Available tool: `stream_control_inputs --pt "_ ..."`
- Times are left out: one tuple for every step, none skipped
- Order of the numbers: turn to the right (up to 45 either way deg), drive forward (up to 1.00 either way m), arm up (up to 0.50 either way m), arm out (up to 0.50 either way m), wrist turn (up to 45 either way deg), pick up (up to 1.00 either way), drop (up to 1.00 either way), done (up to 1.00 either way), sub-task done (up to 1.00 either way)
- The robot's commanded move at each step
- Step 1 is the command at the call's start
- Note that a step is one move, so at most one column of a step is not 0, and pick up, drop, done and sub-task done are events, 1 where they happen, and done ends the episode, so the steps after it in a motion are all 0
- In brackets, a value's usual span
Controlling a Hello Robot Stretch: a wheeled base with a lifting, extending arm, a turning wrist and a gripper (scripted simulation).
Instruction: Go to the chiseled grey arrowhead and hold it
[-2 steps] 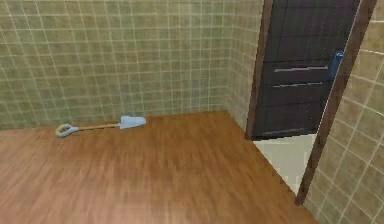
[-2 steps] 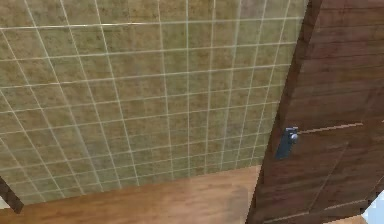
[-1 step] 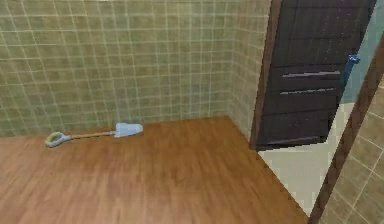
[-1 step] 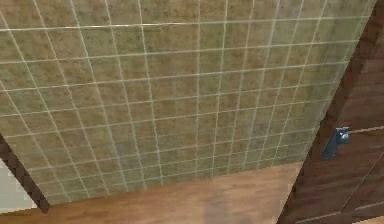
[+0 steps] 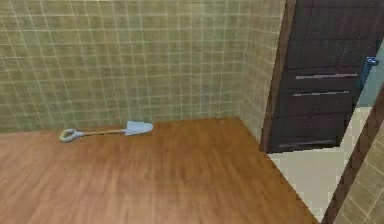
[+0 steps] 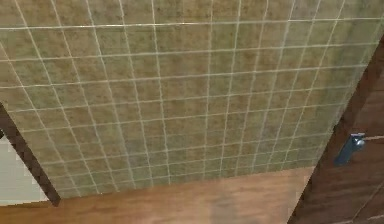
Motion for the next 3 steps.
stream_control_inputs --pt "0.0 1.0 0.0 0.0 0.0 0.0 0.0 0.0 0.0" --pt "-6.0 0.0 0.0 0.0 0.0 0.0 0.0 0.0 0.0" --pt "0.0 0.2 0.0 0.0 0.0 0.0 0.0 0.0 0.0"
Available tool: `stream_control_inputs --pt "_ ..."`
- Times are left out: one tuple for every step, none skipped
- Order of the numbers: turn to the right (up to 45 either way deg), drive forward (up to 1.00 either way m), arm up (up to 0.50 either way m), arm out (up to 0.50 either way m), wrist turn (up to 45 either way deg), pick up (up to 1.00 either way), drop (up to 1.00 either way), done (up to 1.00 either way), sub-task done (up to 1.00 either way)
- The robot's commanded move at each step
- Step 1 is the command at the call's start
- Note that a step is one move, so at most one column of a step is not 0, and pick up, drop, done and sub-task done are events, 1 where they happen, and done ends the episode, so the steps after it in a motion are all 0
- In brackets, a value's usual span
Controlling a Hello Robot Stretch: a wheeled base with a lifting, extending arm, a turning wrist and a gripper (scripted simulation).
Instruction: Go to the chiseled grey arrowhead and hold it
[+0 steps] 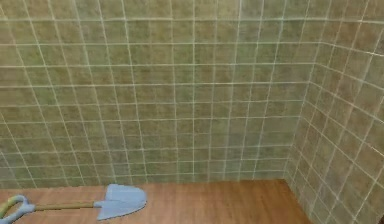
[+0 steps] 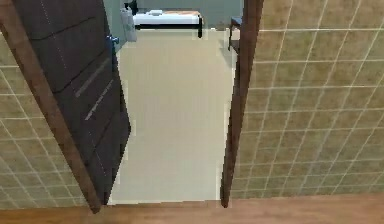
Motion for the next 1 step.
stream_control_inputs --pt "45.0 0.0 0.0 0.0 0.0 0.0 0.0 0.0 0.0"
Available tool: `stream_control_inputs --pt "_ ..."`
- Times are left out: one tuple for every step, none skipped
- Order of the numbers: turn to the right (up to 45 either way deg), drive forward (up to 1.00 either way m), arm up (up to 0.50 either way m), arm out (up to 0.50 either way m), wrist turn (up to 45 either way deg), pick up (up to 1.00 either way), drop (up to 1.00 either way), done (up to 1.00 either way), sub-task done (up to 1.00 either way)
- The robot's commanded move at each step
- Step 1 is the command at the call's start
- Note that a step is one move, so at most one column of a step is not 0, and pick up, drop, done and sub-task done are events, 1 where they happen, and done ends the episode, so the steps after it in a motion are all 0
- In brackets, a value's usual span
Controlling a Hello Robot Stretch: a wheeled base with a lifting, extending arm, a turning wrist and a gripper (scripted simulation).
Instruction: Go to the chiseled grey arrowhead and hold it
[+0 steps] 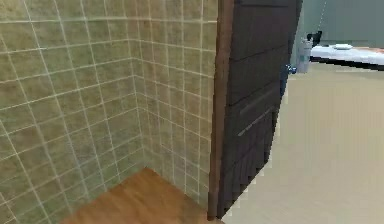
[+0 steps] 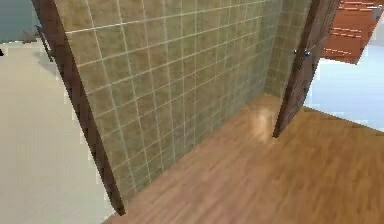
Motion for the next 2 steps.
stream_control_inputs --pt "36.0 0.0 0.0 0.0 0.0 0.0 0.0 0.0 0.0" --pt "0.0 1.0 0.0 0.0 0.0 0.0 0.0 0.0 0.0"
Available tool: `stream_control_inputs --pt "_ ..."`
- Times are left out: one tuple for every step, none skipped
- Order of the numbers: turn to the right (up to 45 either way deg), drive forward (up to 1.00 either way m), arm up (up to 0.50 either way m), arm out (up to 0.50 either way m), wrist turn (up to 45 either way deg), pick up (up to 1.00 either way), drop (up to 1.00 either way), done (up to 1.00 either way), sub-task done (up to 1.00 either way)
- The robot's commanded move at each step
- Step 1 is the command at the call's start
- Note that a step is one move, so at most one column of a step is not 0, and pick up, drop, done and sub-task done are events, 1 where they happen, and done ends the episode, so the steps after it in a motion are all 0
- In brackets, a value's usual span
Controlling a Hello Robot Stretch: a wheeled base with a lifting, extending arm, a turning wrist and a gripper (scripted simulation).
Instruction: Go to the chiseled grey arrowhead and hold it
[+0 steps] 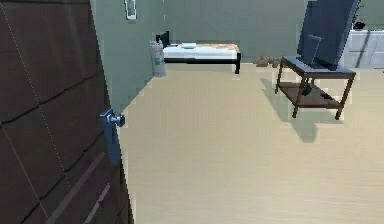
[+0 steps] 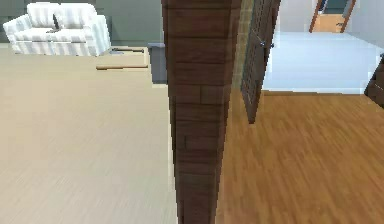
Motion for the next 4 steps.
stream_control_inputs --pt "15.0 0.0 0.0 0.0 0.0 0.0 0.0 0.0 0.0" --pt "0.0 0.2 0.0 0.0 0.0 0.0 0.0 0.0 0.0" --pt "12.0 0.0 0.0 0.0 0.0 0.0 0.0 0.0 0.0" --pt "0.0 0.45 0.0 0.0 0.0 0.0 0.0 0.0 0.0"
